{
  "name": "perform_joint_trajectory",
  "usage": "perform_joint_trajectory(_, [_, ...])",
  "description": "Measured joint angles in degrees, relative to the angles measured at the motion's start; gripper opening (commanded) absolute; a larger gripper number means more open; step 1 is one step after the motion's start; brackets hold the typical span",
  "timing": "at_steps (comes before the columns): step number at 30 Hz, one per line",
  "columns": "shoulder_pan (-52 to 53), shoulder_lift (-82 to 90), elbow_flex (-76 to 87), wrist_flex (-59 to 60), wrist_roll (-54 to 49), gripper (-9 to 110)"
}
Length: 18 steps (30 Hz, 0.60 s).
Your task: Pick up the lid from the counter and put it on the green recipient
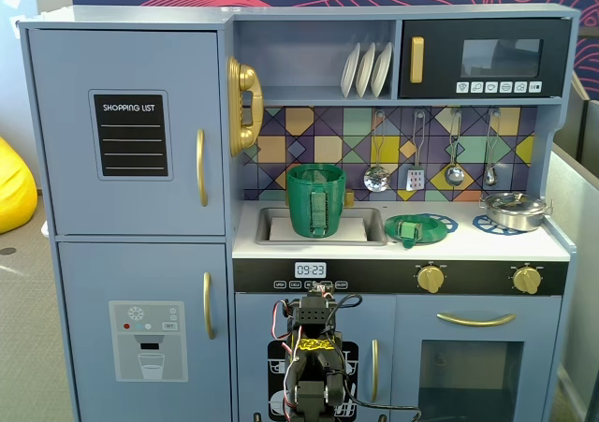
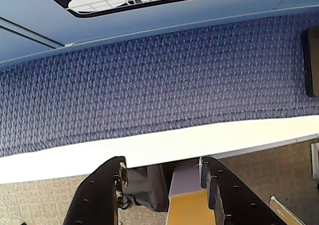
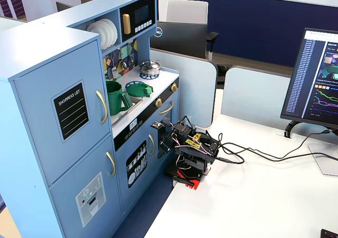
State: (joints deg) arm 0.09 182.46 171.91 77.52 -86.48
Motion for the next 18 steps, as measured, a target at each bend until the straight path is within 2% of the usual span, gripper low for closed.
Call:
perform_joint_trajectory(14, [3.08,0.00,0.00,0.00,0.62,0])
perform_joint_trajectory(18, [9.49,-0.88,-1.67,-2.90,-0.09,0])
